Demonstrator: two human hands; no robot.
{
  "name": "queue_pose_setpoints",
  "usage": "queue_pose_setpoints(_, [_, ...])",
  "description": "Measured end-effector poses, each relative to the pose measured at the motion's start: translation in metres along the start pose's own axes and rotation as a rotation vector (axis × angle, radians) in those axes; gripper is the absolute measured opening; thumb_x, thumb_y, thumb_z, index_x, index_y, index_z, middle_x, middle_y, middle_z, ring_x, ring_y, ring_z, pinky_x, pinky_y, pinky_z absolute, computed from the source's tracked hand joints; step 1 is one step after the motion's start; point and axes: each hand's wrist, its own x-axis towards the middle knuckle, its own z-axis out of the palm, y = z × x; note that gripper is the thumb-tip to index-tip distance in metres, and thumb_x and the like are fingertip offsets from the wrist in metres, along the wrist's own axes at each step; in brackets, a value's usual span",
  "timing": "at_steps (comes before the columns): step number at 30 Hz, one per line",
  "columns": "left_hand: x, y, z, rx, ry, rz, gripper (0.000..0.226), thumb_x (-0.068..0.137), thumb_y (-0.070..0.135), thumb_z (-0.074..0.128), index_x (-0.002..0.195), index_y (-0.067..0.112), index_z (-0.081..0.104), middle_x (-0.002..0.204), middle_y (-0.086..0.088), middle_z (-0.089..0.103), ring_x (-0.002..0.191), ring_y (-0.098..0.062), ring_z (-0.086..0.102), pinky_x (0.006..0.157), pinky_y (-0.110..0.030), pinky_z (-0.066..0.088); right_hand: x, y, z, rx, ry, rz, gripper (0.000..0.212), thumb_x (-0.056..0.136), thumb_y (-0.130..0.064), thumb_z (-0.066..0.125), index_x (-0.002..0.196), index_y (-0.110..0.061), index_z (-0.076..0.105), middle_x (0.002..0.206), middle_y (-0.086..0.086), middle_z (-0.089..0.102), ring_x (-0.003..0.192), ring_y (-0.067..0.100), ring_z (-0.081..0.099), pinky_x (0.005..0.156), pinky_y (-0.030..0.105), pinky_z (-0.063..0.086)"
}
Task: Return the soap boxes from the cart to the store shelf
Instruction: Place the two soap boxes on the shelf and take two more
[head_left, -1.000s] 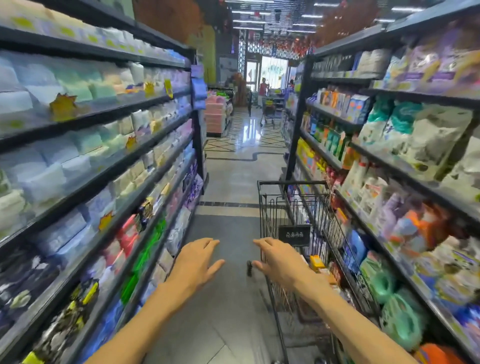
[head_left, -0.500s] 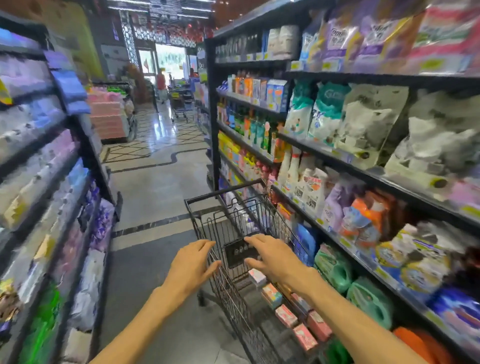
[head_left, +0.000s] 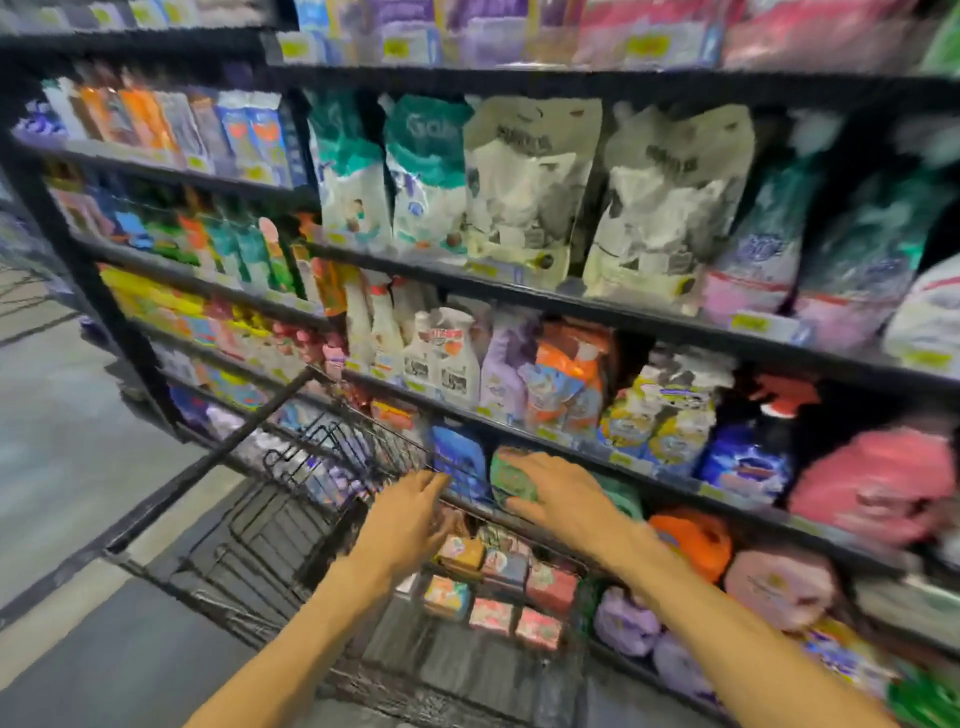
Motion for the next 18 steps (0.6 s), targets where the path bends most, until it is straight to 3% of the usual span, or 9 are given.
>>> queue_pose_setpoints(3, [0.045, 0.0, 0.031, -0.014, -0.058, 0.09, 0.073, 0.09, 0.061, 0.03, 0.139, 0.013, 0.055, 0.125, -0.008, 0.064, 0.113, -0.032, 0.061, 0.09, -0.043, 0.053, 0.001, 0.03, 0.012, 0.001, -0.003, 0.122, 0.061, 0.094, -0.049, 0.058, 0.147, -0.024, 0.042, 0.14, 0.004, 0.052, 0.122, 0.03, 0.053, 0.096, 0.042, 0.047])
queue_pose_setpoints(7, [0.081, 0.004, 0.075, -0.018, -0.187, 0.137, 0.057, 0.098, 0.05, 0.052, 0.143, 0.015, 0.048, 0.126, -0.009, 0.061, 0.112, -0.033, 0.061, 0.089, -0.045, 0.052, 0.001, 0.07, 0.037, 0.045, -0.017, 0.262, 0.06, 0.094, -0.053, 0.054, 0.146, -0.026, 0.042, 0.14, 0.001, 0.053, 0.124, 0.026, 0.054, 0.099, 0.042, 0.047])
queue_pose_setpoints(14, [0.089, -0.026, 0.176, -0.039, -0.458, 0.097, 0.048, 0.098, 0.041, 0.059, 0.138, 0.018, 0.049, 0.131, -0.003, 0.057, 0.114, -0.027, 0.059, 0.088, -0.039, 0.051, -0.001, 0.097, 0.122, 0.113, -0.213, 0.394, 0.056, 0.096, -0.051, 0.053, 0.144, -0.025, 0.043, 0.139, 0.0, 0.053, 0.128, 0.024, 0.051, 0.1, 0.038, 0.045])
queue_pose_setpoints(18, [0.093, -0.05, 0.243, -0.057, -0.608, 0.05, 0.06, 0.098, 0.036, 0.061, 0.15, 0.024, 0.035, 0.148, -0.003, 0.049, 0.126, -0.028, 0.056, 0.099, -0.042, 0.05, -0.001, 0.099, 0.182, 0.148, -0.326, 0.443, 0.051, 0.097, -0.052, 0.05, 0.14, -0.024, 0.046, 0.13, 0.0, 0.056, 0.121, 0.025, 0.054, 0.09, 0.038, 0.045])
